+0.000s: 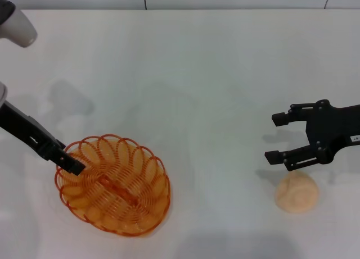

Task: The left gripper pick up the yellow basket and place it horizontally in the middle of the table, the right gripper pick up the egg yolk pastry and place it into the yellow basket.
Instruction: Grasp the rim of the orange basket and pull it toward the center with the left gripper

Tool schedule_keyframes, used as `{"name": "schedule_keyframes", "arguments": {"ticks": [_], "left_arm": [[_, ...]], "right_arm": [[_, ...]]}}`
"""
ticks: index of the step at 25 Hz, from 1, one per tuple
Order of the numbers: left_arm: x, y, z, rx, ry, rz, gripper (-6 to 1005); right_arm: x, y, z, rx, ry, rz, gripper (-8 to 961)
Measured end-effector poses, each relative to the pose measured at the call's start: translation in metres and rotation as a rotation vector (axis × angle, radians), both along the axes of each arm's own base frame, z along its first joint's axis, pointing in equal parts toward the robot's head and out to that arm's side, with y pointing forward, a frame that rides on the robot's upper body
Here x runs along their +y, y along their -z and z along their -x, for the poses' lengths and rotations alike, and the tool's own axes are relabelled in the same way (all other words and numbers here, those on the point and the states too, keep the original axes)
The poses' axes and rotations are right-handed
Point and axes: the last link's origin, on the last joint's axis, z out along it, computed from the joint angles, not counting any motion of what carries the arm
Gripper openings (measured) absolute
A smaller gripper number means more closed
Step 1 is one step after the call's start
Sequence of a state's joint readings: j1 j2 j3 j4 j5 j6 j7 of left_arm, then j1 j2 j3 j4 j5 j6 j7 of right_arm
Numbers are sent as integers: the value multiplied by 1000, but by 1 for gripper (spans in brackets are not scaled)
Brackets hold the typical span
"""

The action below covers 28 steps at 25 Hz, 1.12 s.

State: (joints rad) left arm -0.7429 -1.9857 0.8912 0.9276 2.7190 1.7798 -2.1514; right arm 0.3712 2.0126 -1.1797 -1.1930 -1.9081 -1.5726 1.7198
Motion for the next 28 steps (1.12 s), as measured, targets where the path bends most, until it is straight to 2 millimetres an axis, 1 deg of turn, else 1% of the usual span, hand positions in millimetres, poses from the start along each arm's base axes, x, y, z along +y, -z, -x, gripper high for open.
{"name": "schedule_keyframes", "arguments": {"ticks": [5,10,16,28], "left_arm": [[0,8,1,23,-16,14,789],[4,13,-2,30,-13,14,561],[5,15,-3,32,-11,7,475],[5,18,-5,42,-5,15,471]], "right_arm": [[0,0,0,0,0,1,874],[-1,0,-1,-1,2,3,874],[-2,0,-2,-1,5,5,874],[-2,0,-2,-1,6,6,873]]}}
